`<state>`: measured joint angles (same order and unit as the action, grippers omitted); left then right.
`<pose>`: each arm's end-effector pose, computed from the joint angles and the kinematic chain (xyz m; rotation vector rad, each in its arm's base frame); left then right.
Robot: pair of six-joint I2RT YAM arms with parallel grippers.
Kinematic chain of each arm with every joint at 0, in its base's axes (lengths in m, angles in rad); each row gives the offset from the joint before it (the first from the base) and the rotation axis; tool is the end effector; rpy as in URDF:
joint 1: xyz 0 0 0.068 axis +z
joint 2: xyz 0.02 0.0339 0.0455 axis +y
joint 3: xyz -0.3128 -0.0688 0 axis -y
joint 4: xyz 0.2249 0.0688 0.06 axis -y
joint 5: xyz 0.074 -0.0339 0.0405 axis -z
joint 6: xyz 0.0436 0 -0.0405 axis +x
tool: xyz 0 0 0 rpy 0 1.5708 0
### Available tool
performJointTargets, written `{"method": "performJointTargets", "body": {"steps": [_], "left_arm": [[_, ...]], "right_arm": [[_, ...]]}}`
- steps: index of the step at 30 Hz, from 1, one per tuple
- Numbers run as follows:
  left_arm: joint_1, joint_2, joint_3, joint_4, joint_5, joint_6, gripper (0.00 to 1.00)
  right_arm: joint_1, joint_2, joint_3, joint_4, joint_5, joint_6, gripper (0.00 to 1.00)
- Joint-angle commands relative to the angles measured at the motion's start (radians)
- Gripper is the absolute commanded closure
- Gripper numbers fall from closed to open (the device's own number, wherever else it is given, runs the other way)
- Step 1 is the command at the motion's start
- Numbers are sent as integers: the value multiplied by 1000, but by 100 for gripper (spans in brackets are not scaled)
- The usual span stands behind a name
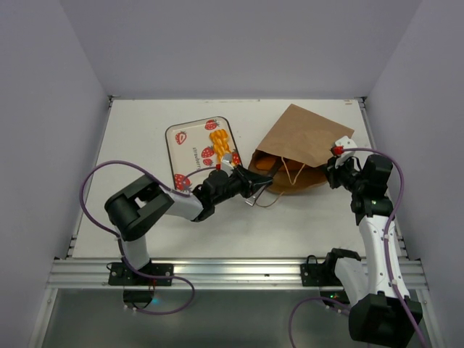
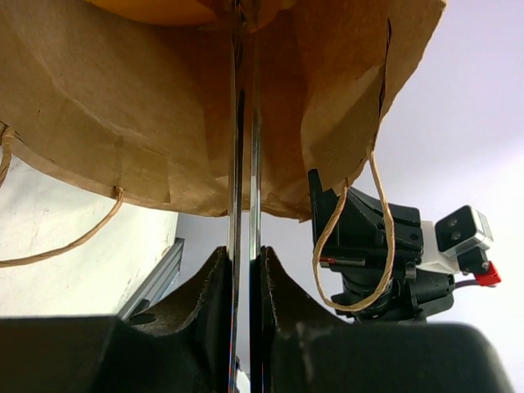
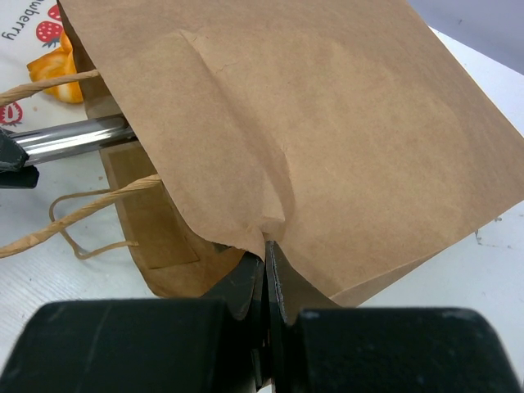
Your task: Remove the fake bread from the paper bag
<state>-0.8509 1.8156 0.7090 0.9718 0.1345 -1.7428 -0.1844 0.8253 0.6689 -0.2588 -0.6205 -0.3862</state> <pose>0.2371 -0.2793 0.2270 -0.8263 2.0265 -1.8770 0.1418 -0.0007 0.3234 -0.5777 1.8226 0.2323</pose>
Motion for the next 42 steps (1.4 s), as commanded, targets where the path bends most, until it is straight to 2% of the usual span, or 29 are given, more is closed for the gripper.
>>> {"method": "performJointTargets", "body": {"steps": [1,4,17,34,42], "left_arm": [[13,-13,12,42,-23,14,96],[13,-27,7,27,-15,28,100],[10,-168,-22,-77,24,150,100],[-40,-279,-102,-93,47,157,100],[-53,-387,-106,-186,19,186,100]], "right_arm": [[-6,-6,12,26,-24,-5,100],[-7,-5,14,24,-25,-6,100],[-10,-5,11,26,-25,-6,100],[-12,-5,11,26,-28,-5,100],[-13,-5,11,26,-31,-6,100]]}}
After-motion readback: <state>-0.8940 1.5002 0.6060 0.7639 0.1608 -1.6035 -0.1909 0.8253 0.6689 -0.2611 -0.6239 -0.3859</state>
